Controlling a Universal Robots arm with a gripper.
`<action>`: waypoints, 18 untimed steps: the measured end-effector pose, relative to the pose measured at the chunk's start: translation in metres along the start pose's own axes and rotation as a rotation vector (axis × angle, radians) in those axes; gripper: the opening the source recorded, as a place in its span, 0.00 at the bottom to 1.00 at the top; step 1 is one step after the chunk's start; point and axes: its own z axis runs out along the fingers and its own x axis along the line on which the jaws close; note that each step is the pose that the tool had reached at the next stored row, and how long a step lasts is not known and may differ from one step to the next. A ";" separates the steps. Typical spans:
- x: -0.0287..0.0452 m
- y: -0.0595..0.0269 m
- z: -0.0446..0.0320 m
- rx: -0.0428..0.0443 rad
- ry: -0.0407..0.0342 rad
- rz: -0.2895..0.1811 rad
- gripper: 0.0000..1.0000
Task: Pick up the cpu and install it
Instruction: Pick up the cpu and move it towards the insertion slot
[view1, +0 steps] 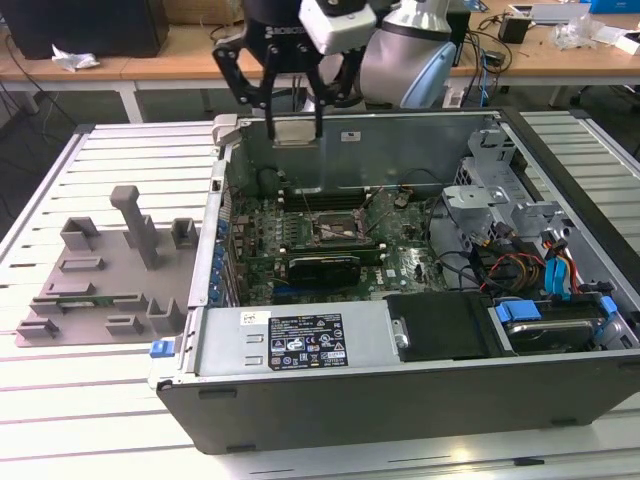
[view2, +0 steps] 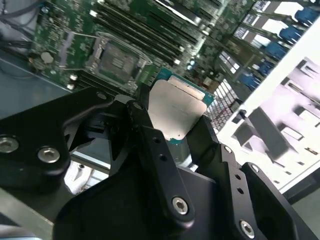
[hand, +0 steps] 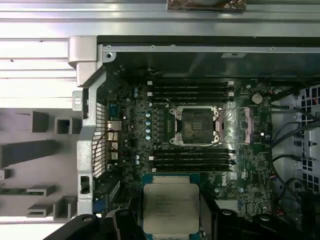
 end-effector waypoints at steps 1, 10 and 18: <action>-0.0063 0.0001 0.0001 0.0000 0.0001 0.000 0.55; -0.0307 0.0003 0.0005 0.0001 0.0003 0.000 0.55; -0.0375 -0.0001 0.0162 0.0000 0.0051 0.000 0.55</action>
